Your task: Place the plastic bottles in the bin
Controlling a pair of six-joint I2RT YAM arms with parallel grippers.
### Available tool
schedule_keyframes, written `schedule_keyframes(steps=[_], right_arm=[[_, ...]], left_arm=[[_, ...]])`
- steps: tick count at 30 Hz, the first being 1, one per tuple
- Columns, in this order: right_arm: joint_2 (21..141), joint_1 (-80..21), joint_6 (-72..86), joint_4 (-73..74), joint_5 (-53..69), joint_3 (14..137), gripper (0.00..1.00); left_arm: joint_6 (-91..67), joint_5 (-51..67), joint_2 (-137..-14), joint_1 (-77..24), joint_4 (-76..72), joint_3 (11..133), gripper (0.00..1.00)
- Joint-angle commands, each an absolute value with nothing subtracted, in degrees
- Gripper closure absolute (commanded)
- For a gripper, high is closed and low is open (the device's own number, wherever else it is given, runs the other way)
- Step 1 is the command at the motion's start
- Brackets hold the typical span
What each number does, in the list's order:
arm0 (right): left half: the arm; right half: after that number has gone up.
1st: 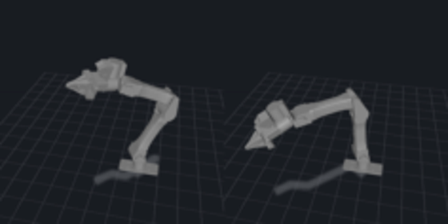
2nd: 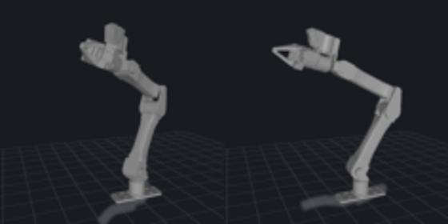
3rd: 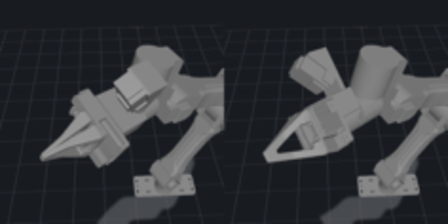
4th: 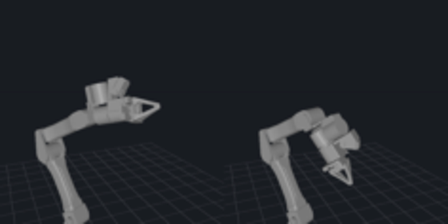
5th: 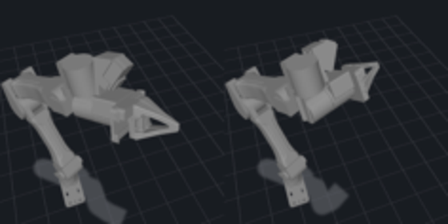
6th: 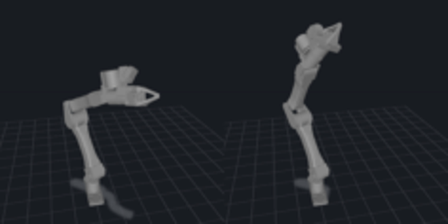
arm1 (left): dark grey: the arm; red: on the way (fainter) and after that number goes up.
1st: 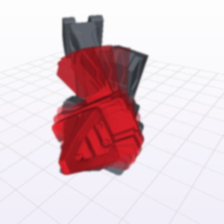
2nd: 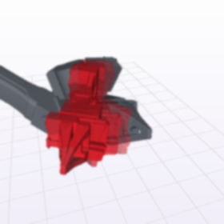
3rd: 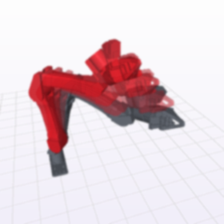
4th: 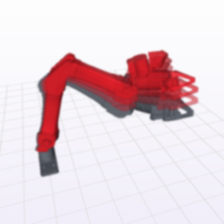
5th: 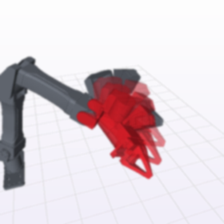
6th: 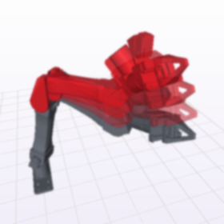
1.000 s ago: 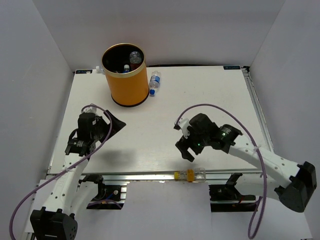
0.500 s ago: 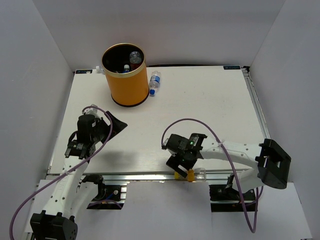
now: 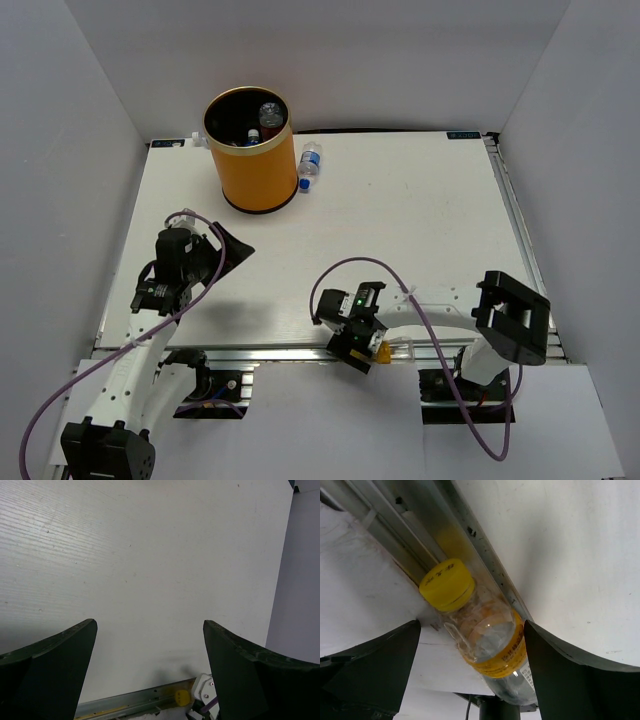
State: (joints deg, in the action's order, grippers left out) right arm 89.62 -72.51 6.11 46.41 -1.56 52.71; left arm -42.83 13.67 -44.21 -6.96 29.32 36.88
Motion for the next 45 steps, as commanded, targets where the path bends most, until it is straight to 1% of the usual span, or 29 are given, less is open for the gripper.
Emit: schedule_keyframes(steps=[1,3,6,7,9,10,12,13,15,17,19,26,30,31,33,34,35,36,37,38,39,40,41,42,43,45], right_arm=[[90.70,-72.77,6.94,45.97,-5.34,52.73,0.10],[90.97,-72.77,7.03,46.23,-9.22,53.69,0.13],[90.62,-72.77,7.03,46.23,-13.09,54.32,0.21],[90.62,-72.77,6.94,46.23,-13.79,54.40,0.28],[91.05,-72.69,7.73,46.58,-16.43,54.40,0.35],[91.23,-72.42,7.91,46.67,-16.78,54.23,0.46],[91.58,-72.33,8.09,46.67,-17.23,54.23,0.57],[91.50,-72.33,8.00,46.58,-16.97,54.14,0.64],[91.06,-72.33,7.65,46.49,-16.26,54.32,0.71],[89.75,-72.33,7.21,46.23,-15.65,54.49,0.87],[88.34,-72.33,6.33,45.09,-15.56,54.67,1.00],[78.95,-72.33,2.56,41.31,-12.48,58.70,1.00],[73.75,-72.33,0.26,38.07,-16.59,64.05,1.00],[72.17,-72.25,0.26,35.01,-18.87,64.94,1.00],[70.85,-70.59,-3.59,29.91,-27.57,66.44,1.00],[69.80,-69.53,-4.56,21.70,-33.60,66.36,1.00],[69.26,-67.96,-6.75,16.23,-35.31,66.10,1.00],[68.82,-63.42,-7.64,10.17,-35.42,65.66,1.00],[68.12,-60.76,-8.08,3.41,-31.59,63.91,1.00],[68.12,-58.21,-7.91,-10.67,-28.25,62.94,1.00],[68.55,-53.92,-6.78,-16.46,-24.47,62.76,1.00],[71.08,-52.75,-6.77,-20.87,-18.17,65.02,1.00],[73.02,-52.47,-8.59,-25.70,-16.45,67.48,1.00],[77.82,-52.56,-9.48,-26.80,-14.70,70.46,1.00],[80.22,-52.47,-9.75,-27.59,-11.63,76.75,1.00],[87.93,-52.30,-9.84,-30.05,-11.34,82.50,1.00]], left_arm=[[-42.28,12.57,-44.12,-7.12,28.65,36.65,0.02],[-42.10,12.22,-44.21,-7.12,28.83,36.83,0.02],[-42.19,11.78,-44.47,-7.12,29.00,36.91,0.02],[-42.36,11.60,-44.47,-7.12,29.18,36.91,0.02],[-42.36,11.08,-44.47,-7.21,29.62,37.09,0.02],[-42.45,10.99,-44.47,-7.12,29.71,37.09,0.02],[-42.54,10.64,-44.30,-7.12,29.97,37.18,0.02],[-42.28,10.63,-44.21,-7.12,29.97,37.26,0.02],[-42.36,10.55,-44.03,-7.12,30.15,37.35,0.02],[-42.45,10.37,-43.95,-7.12,30.15,37.35,0.02],[-42.45,10.20,-43.95,-7.12,30.32,37.44,0.02],[-42.45,9.14,-43.33,-7.12,31.03,37.88,0.02],[-42.89,8.70,-43.24,-7.12,31.03,38.14,0.02],[-42.89,8.53,-43.33,-7.12,30.85,38.06,0.02],[-43.33,8.79,-43.77,-7.21,30.41,37.97,0.02],[-43.33,8.96,-43.94,-7.12,30.15,37.97,0.02],[-43.50,9.14,-44.03,-7.12,29.45,37.71,0.02],[-43.42,9.49,-44.56,-7.12,29.36,37.71,0.02],[-43.42,9.58,-44.82,-7.12,29.27,37.71,0.02],[-43.42,9.75,-45.17,-7.12,29.27,38.14,0.02],[-43.24,10.02,-45.44,-7.12,29.35,38.32,0.02],[-43.07,10.19,-45.70,-7.12,29.44,38.49,0.02],[-43.24,10.11,-45.70,-7.12,29.36,38.50,0.02],[-43.33,9.67,-45.44,-7.21,29.18,38.15,0.02],[-43.50,9.32,-45.44,-7.12,29.01,37.88,0.02],[-43.85,8.70,-45.53,-7.21,28.92,37.71,0.02]])
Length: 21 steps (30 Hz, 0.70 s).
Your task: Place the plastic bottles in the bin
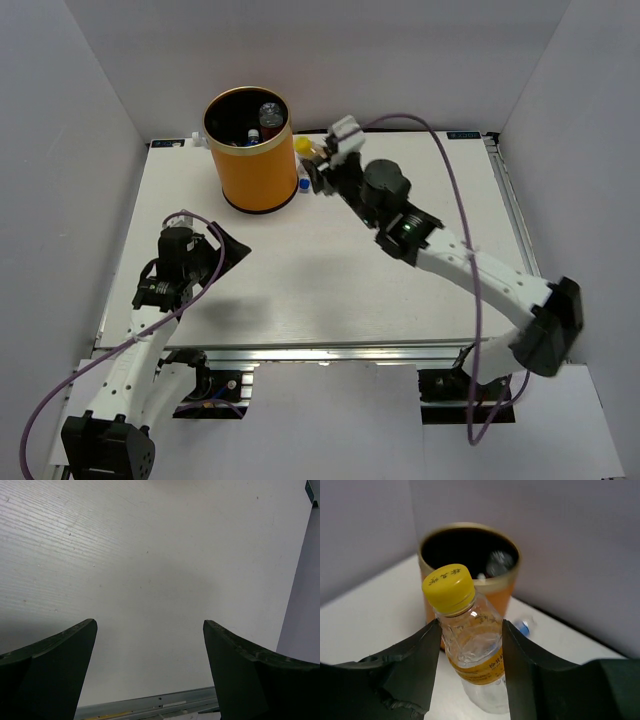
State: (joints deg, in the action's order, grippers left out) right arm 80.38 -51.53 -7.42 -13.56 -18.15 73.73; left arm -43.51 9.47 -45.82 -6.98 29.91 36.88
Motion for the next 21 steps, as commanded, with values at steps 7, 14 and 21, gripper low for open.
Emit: schedule_keyframes(steps=[7,14,21], right_arm=[[110.10,-48.96,-4.76,-33.39,-3.62,110.10,1.00],[127.60,-46.41,-0.89,-51.56,-0.79,125.51,1.00],[136.86,-46.14,2.81,-43.86,1.06,138.35,0.14]], left_arm=[[-44.12,7.47,-45.44,-7.12,28.92,38.14,0.02],[-43.77,7.82,-45.44,-7.12,29.35,38.32,0.02],[-43.60,6.77,-44.12,-7.12,29.97,38.76,0.02]])
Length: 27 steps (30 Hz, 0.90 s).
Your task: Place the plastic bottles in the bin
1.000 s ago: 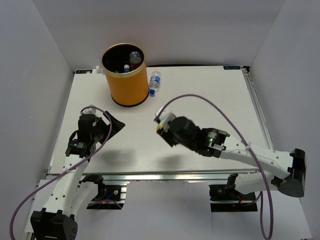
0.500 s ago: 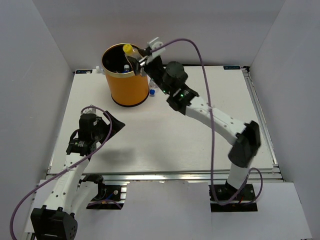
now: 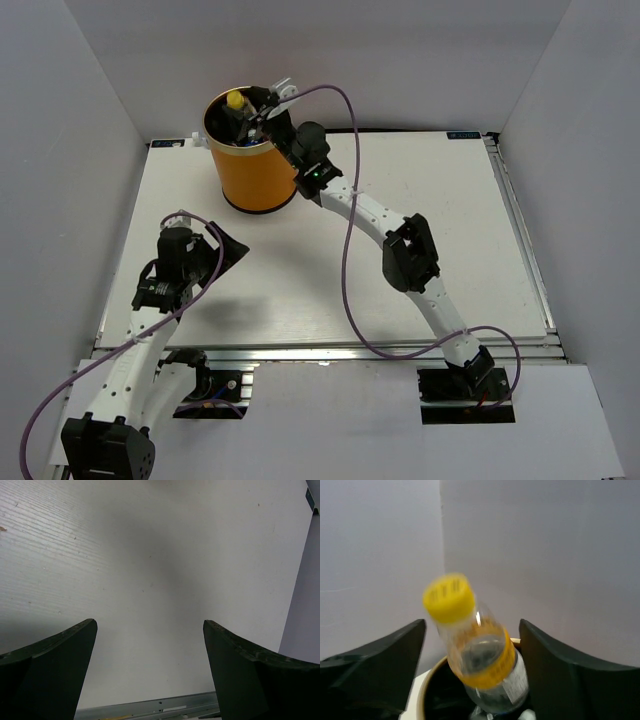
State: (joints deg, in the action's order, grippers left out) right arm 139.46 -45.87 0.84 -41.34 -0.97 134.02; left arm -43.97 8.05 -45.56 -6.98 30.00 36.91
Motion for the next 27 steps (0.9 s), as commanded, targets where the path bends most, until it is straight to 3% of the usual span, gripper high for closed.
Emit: schedule_keyframes(steps=[1,9,14,21,27], right_arm=[[135.80,-46.06,2.99,-43.42,0.79,135.73,0.11],[124.20,-42.46,1.58,-30.53,4.40,130.00,0.11],[116.74,-34.47,13.34,-21.55,1.33,123.33,0.11],[117.59,-28.30,18.10,-9.50,-9.04,120.94,0.11],[123.30,-25.76,24.51,-8.00,-7.56,120.59,0.11]], left_arm=[[-43.68,6.59,-43.77,-7.12,30.32,38.85,0.02],[-44.03,5.98,-45.00,-7.12,30.85,39.46,0.02],[-44.12,5.10,-45.62,-7.03,31.11,39.81,0.02],[-45.18,4.04,-46.84,-7.12,30.85,40.52,0.02],[-45.44,3.43,-47.37,-7.12,31.02,41.13,0.02]])
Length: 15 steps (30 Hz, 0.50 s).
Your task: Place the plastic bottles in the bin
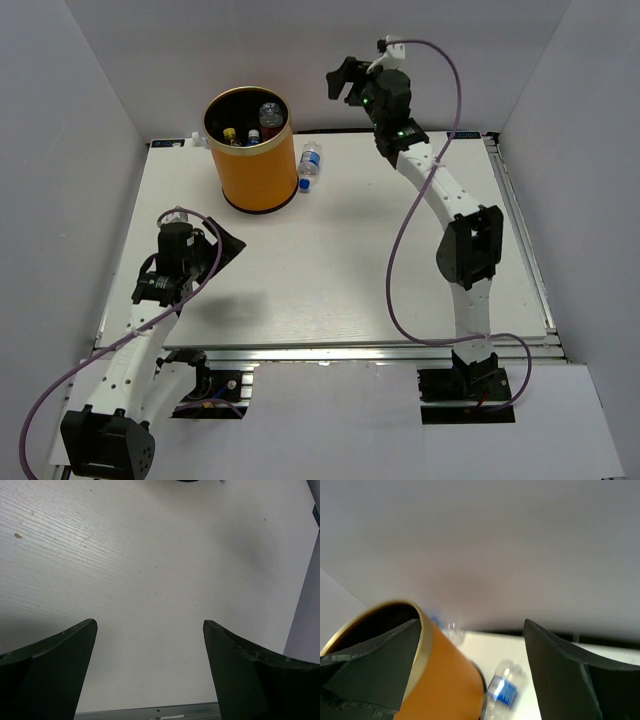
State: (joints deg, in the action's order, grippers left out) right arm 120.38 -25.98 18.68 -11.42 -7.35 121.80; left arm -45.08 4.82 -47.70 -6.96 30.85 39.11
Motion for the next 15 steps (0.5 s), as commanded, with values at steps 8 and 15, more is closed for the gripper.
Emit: schedule_keyframes(steps=[8,15], right_arm=[[133.58,-25.22,33.21,-7.65,-5.27,123.39,0.11],[142.55,-25.84,37.88,-4.93,-1.76,128.40,0.11]], left_arm=[[-45.61,1.67,-48.16,-7.12,31.90,41.66,0.02],[-45.70,0.79,-48.34,-7.03,31.73,41.22,0.02]])
